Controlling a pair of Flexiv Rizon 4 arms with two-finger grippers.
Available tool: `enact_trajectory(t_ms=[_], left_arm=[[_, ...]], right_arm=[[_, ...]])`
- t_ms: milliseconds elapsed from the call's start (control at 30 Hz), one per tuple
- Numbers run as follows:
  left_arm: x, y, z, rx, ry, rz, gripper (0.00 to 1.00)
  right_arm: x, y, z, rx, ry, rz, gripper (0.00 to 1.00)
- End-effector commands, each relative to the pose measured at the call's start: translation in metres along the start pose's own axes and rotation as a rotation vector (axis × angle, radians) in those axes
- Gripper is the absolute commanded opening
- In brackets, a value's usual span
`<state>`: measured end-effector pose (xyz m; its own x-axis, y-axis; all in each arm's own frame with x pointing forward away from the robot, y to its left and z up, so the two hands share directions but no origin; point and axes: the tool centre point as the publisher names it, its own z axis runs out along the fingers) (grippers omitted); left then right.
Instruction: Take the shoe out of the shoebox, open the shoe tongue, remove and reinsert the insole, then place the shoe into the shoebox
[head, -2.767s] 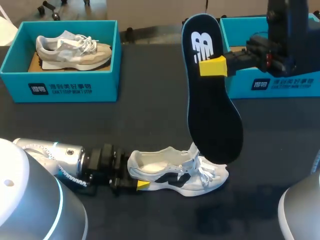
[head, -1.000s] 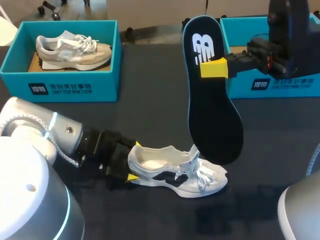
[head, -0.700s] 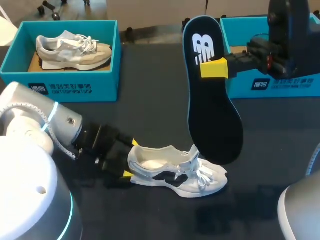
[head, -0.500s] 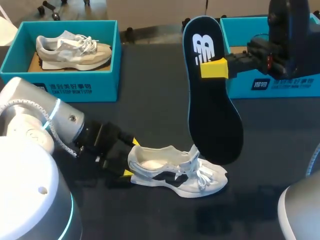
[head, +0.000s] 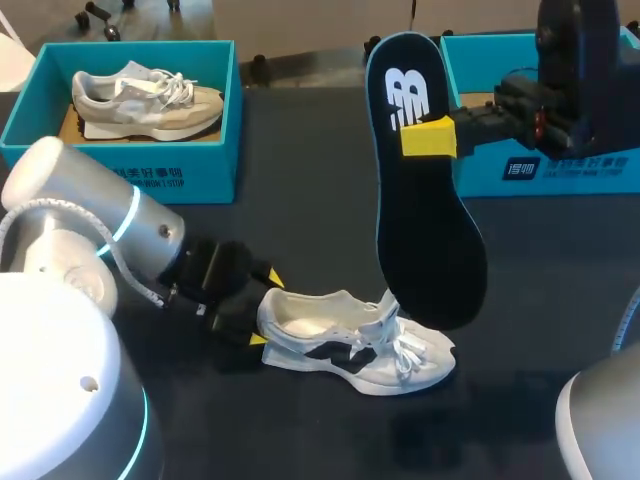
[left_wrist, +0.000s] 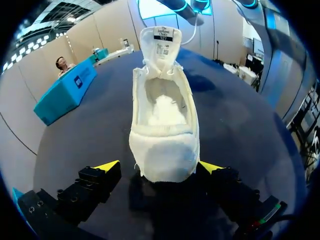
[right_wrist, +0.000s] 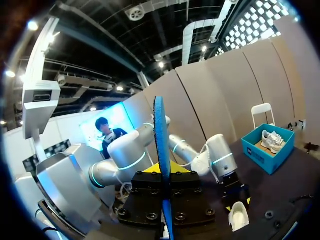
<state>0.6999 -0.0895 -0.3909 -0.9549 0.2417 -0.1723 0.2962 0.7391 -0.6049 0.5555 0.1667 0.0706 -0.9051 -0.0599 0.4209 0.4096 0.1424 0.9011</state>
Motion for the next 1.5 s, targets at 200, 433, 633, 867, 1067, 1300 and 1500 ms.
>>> enact_trajectory(t_ms=[200,433,633,867,1067,1300,1500], left_arm=[[0.004,0.0,-0.004,-0.273,0.012,0.061,1.0],[0.002,-0.003,-0.011,-0.344,0.087,0.029,1.0],[0.007,-0.01,-0.016,-0.394,0.104,0.047,1.0],[0.009,-0.014,-0.022,-0.477,0.097,0.02,1.0],[0.01,-0.018,-0.021,-0.508,0.108,0.017,1.0],[0.009,-0.033,-0.034,-0.489,0.117,0.003,1.0],[0.005,-0.053,-0.047,-0.447,0.128,-0.005,1.0]], right_arm=[[-0.003,0.004,0.004,0.008,0.003,0.002,0.0],[-0.003,0.004,0.004,0.008,0.003,0.002,0.0],[-0.003,0.004,0.004,0.008,0.003,0.002,0.0],[-0.003,0.004,0.004,0.008,0.003,0.002,0.0],[-0.003,0.004,0.004,0.008,0.003,0.002,0.0],[-0.003,0.004,0.004,0.008,0.003,0.002,0.0],[-0.003,0.004,0.004,0.008,0.003,0.002,0.0]])
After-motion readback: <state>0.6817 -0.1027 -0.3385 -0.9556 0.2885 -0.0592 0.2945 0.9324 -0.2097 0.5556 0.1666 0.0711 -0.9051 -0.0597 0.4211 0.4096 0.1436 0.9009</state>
